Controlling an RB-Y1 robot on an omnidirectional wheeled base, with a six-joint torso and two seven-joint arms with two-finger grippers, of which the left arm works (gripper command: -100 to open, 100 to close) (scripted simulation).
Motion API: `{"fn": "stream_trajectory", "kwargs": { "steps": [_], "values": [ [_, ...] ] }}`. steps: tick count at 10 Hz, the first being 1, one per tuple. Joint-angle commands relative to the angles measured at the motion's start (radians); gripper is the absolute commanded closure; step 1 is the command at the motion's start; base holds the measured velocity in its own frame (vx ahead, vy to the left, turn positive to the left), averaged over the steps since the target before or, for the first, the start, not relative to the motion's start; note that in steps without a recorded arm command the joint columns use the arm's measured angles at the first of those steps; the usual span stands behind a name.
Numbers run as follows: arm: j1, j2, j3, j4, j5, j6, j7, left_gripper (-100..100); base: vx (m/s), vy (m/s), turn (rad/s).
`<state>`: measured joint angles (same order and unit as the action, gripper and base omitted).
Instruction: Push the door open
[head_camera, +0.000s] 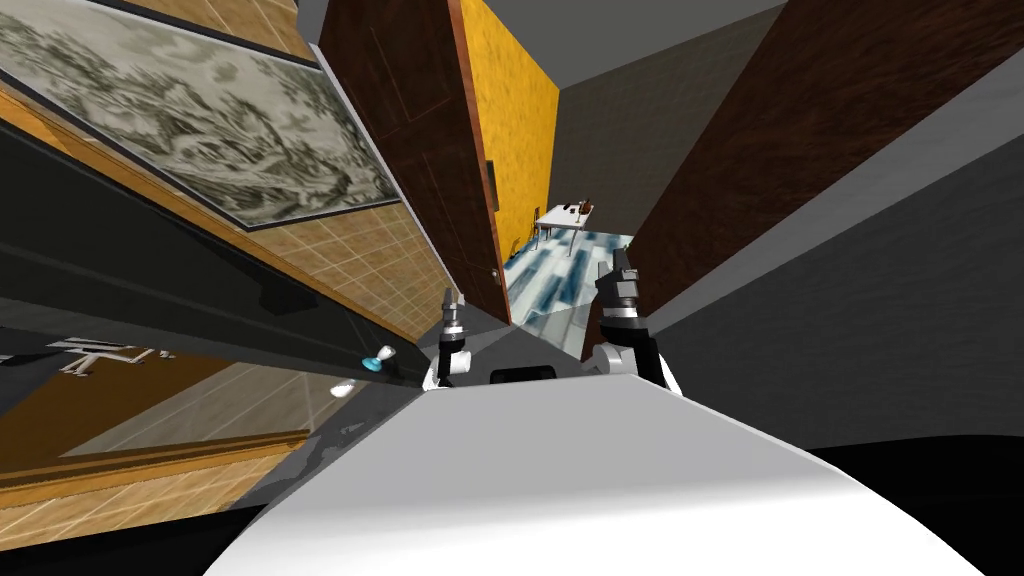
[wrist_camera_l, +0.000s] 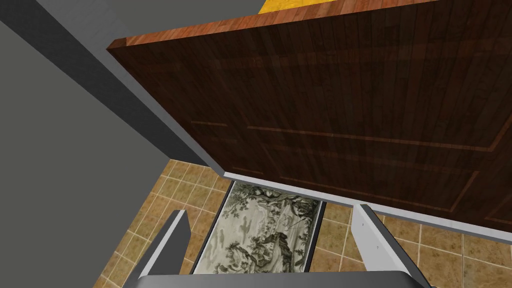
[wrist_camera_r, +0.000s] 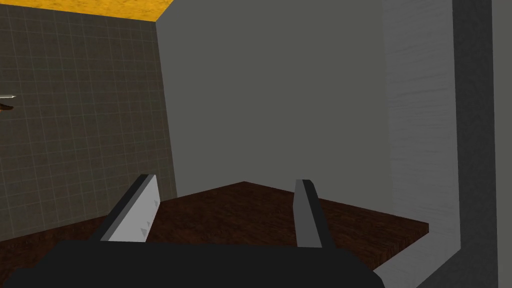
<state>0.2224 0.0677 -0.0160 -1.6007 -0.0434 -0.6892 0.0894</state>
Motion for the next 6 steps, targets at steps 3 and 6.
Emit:
{"fn": "stream_trajectory", "kwargs": {
  "steps": [3,6],
  "values": [
    [-0.033,0.003,-0.006,0.087,-0.009,-0.012,0.005,-100,0.041,0.055,-0.068],
    [-0.061,0.006,-0.013,0.148,-0.017,-0.02,0.01,-100,0.036,0.06,-0.084]
  ]
}}
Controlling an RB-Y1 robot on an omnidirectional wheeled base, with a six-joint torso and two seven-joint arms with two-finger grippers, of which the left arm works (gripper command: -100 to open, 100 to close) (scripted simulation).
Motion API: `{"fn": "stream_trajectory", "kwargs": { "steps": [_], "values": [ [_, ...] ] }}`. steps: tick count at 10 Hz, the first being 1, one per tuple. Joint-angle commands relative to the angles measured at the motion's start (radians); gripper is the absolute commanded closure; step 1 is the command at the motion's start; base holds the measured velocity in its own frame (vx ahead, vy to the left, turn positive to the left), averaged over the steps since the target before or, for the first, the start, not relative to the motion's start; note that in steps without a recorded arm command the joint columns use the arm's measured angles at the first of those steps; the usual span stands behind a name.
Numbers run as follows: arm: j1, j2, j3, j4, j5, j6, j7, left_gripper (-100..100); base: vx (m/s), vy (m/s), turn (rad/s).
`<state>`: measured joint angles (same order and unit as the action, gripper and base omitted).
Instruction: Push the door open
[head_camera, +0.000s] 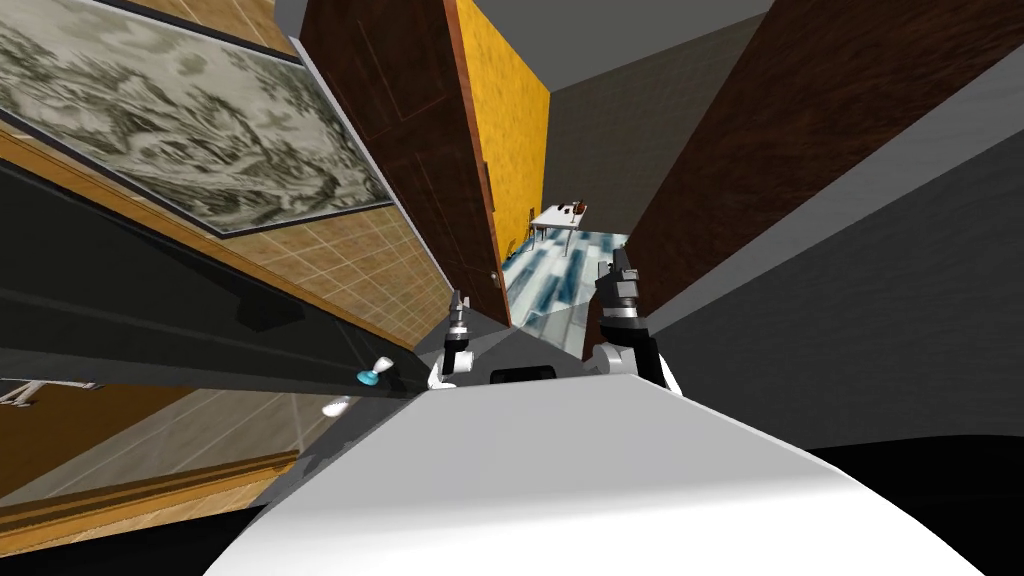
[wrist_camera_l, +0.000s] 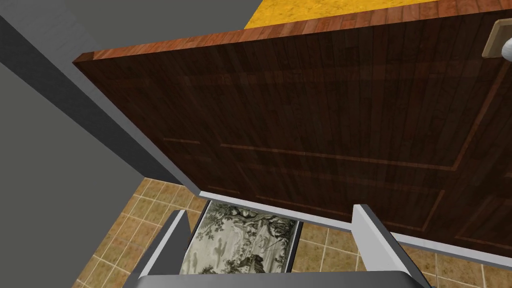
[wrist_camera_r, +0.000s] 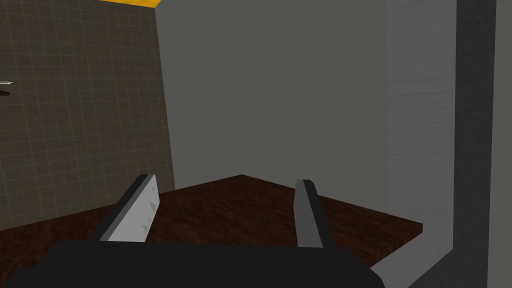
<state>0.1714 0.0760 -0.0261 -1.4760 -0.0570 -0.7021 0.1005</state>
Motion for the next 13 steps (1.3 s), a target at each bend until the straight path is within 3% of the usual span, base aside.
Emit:
{"fn": "stream_trajectory", "kwargs": {
  "steps": [1,3,4,11,13],
  "values": [
    [-0.01,-0.002,-0.003,0.033,-0.004,-0.007,-0.001,-100,0.045,0.074,-0.06],
    [-0.038,-0.001,-0.01,0.099,-0.012,-0.015,0.004,-100,0.054,0.064,-0.113],
    [-0.038,-0.001,-0.01,0.103,-0.012,-0.015,0.004,-100,0.055,0.065,-0.044],
    [-0.134,-0.003,-0.033,0.336,-0.041,-0.042,0.021,-100,0.056,0.104,-0.12],
    [-0.147,-0.004,-0.036,0.375,-0.044,-0.046,0.024,-100,0.049,0.057,-0.056]
  ]
}}
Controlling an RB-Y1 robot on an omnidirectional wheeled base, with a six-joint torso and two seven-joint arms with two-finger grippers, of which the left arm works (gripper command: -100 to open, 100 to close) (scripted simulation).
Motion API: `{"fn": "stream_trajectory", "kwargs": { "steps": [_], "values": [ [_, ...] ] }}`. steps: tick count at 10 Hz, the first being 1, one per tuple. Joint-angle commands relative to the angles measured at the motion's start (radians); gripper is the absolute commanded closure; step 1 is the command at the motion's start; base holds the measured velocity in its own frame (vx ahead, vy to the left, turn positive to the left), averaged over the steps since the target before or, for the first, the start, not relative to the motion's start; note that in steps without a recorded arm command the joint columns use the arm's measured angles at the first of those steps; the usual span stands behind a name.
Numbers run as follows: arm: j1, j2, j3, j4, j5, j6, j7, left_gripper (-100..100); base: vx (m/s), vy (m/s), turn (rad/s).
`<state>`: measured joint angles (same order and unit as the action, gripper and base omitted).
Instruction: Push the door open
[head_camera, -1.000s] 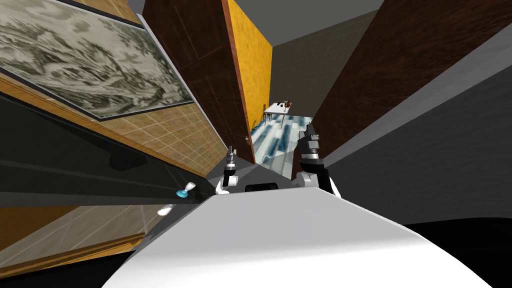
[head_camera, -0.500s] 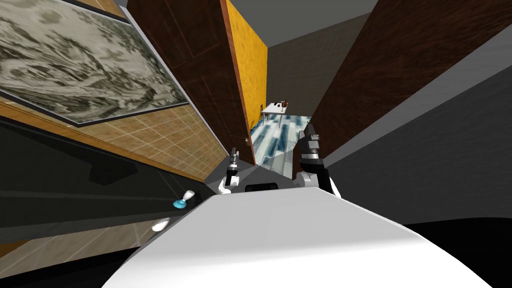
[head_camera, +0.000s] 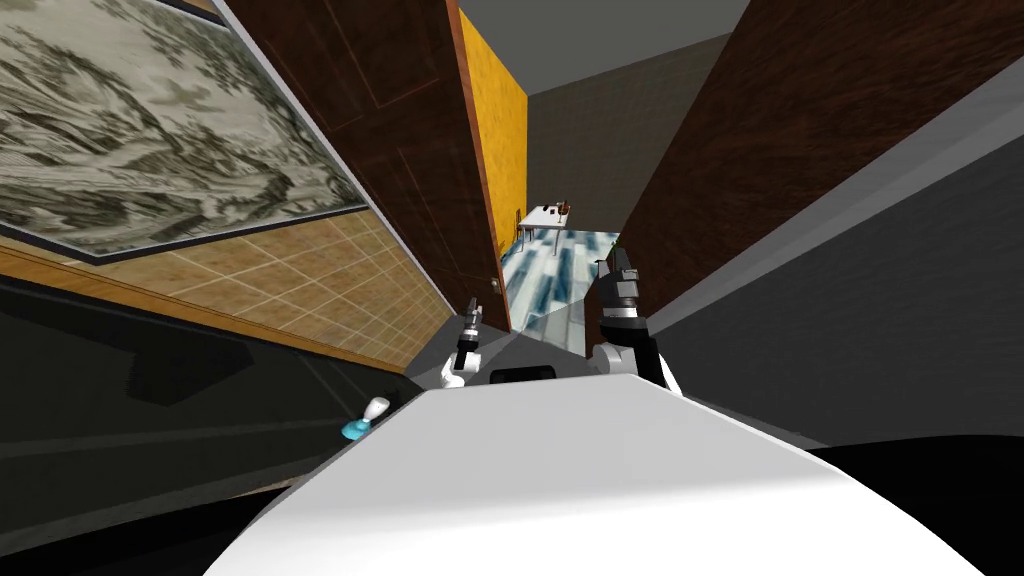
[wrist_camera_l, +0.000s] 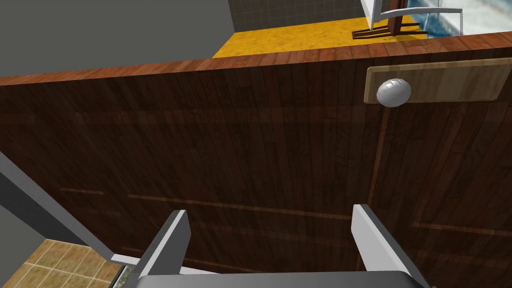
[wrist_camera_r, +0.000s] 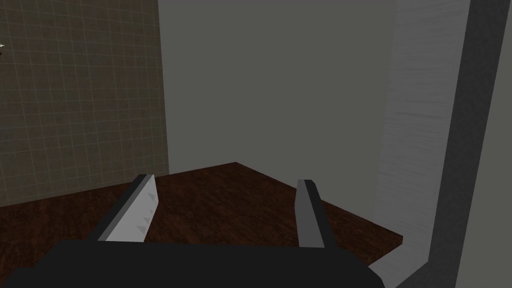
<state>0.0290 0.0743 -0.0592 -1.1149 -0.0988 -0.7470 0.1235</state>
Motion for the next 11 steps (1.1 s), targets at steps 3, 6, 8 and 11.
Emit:
{"fn": "stream_trajectory", "kwargs": {
  "steps": [3,6,8,11],
  "values": [
    [-0.03,-0.005,-0.009,0.078,-0.01,-0.008,0.005,-100,0.043,0.066,-0.077],
    [-0.065,-0.01,-0.017,0.166,-0.021,-0.019,0.012,-100,0.058,0.096,-0.121],
    [-0.088,-0.014,-0.023,0.224,-0.028,-0.025,0.016,-100,0.057,0.105,-0.097],
    [-0.108,-0.019,-0.027,0.274,-0.034,-0.031,0.019,-100,0.036,0.065,-0.062]
  ]
}}
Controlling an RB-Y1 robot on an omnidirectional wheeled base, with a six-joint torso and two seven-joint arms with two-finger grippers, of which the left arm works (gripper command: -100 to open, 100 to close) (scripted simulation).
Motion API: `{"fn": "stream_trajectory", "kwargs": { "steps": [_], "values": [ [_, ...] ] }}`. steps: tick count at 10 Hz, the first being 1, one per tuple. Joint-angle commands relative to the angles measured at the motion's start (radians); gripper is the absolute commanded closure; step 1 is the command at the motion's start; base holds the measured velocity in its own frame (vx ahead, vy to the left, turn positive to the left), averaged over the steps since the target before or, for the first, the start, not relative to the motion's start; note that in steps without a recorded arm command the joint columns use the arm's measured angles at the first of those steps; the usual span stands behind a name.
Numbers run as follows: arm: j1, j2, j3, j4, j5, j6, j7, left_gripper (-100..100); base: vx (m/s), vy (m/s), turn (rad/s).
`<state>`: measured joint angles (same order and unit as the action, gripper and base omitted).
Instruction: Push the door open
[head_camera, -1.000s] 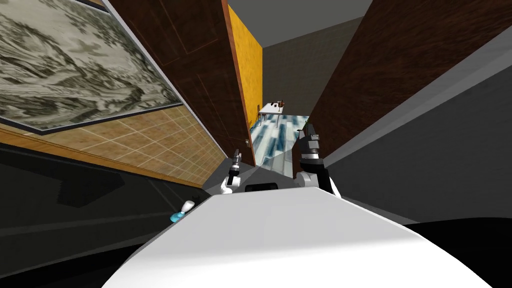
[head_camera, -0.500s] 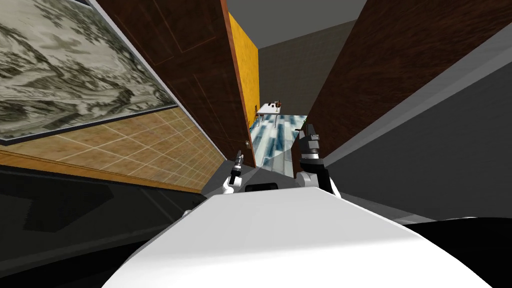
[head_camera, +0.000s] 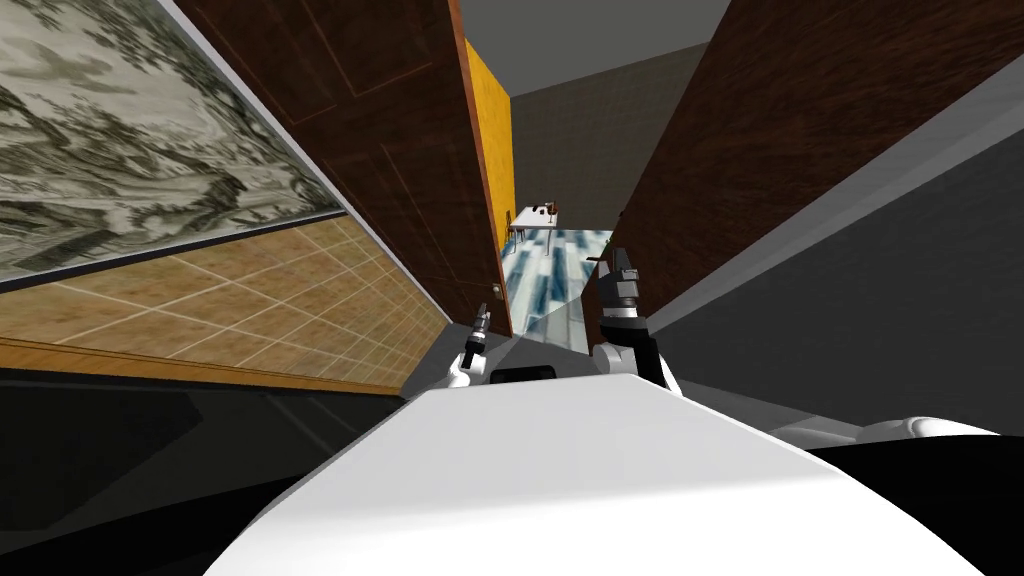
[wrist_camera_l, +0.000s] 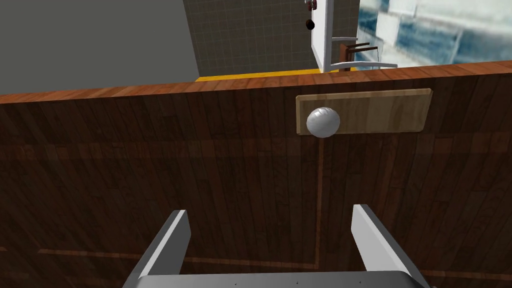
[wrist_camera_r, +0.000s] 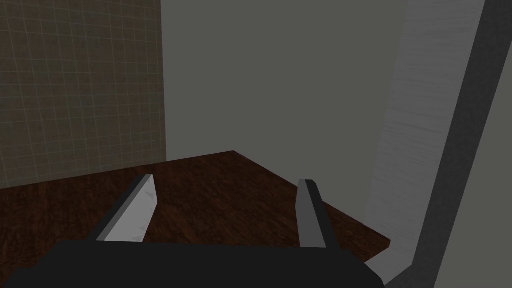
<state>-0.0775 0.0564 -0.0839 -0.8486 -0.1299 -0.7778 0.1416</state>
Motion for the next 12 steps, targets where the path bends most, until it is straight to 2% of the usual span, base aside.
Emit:
{"fn": "stream_trajectory", "kwargs": {
  "steps": [1,9,12],
  "values": [
    [-0.011,-0.004,-0.005,0.032,-0.005,-0.003,0.003,-100,0.061,0.079,-0.102],
    [-0.076,-0.025,-0.021,0.195,-0.025,-0.021,0.015,-100,0.047,0.088,-0.074],
    [-0.076,-0.01,-0.014,0.203,-0.019,-0.033,0.009,-100,0.101,-0.008,-0.024]
  ]
}}
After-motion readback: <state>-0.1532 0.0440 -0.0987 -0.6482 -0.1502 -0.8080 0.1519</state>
